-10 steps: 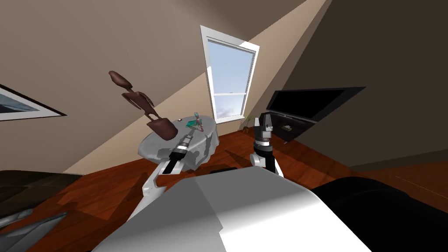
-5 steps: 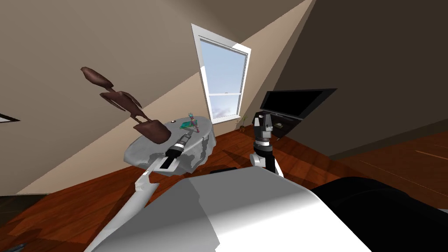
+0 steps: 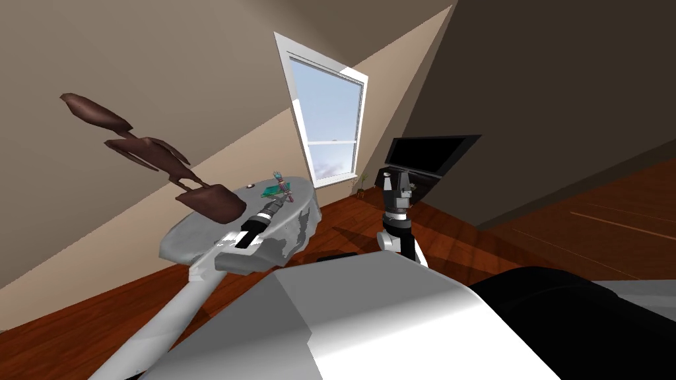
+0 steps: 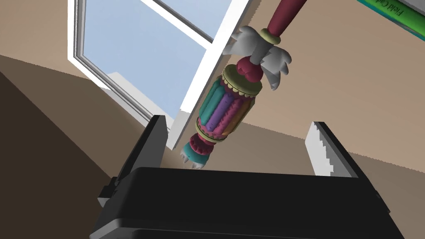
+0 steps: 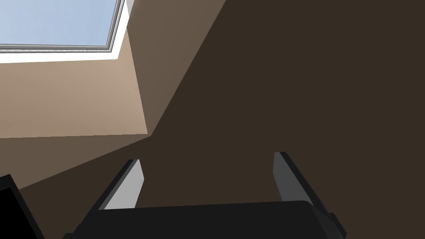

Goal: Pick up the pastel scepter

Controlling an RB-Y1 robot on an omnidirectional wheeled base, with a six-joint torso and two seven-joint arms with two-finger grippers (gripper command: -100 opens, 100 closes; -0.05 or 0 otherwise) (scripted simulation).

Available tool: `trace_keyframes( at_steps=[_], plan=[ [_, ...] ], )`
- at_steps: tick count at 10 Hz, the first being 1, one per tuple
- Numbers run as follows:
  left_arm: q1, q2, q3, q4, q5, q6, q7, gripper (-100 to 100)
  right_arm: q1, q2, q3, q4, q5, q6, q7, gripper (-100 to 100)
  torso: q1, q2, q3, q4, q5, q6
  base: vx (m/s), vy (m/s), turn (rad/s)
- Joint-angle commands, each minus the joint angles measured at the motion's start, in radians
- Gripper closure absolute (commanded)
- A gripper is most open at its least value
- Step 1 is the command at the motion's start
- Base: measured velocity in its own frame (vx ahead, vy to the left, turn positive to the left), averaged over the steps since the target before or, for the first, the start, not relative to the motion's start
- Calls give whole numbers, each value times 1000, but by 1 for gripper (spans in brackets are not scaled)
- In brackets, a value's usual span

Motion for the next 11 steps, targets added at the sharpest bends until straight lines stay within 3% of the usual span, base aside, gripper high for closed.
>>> trace_keyframes(
  at_steps=[1, 6, 8, 9, 10, 11],
  plan=[
    [-4, 41, 8, 20, -16, 21, 2, -100, 0, 0, 0, 0, 0, 0, 0, 0, 0, 0, 0, 0, 0, 0, -4, -48, -110],
    [-39, 164, 16, 72, -57, 89, 13, -100, 0, 0, 0, 0, 0, 0, 0, 0, 1, -1, 0, 0, 0, 0, 11, -36, -103],
    [-51, 195, 18, 85, -69, 107, 15, -100, 0, 0, 0, 0, 0, 0, 0, 0, 1, -1, -1, 0, 0, 0, 41, -29, -95],
    [-45, 182, 19, 82, -65, 96, 14, -100, 0, 0, 0, 0, 0, 0, 0, 0, 2, -3, -2, -1, 0, 0, 31, -9, -18],
    [-46, 184, 20, 83, -66, 98, 14, 0, 0, 0, 0, 0, 0, 0, 0, 0, 3, -2, -1, -1, 1, -1, 0, 0, 0],
    [-96, 188, -19, 133, -38, 48, -4, -100, 0, 0, 0, 0, 0, 0, 0, 0, 3, 0, 0, 0, 1, -1, -19, -47, 2]
  ],
)
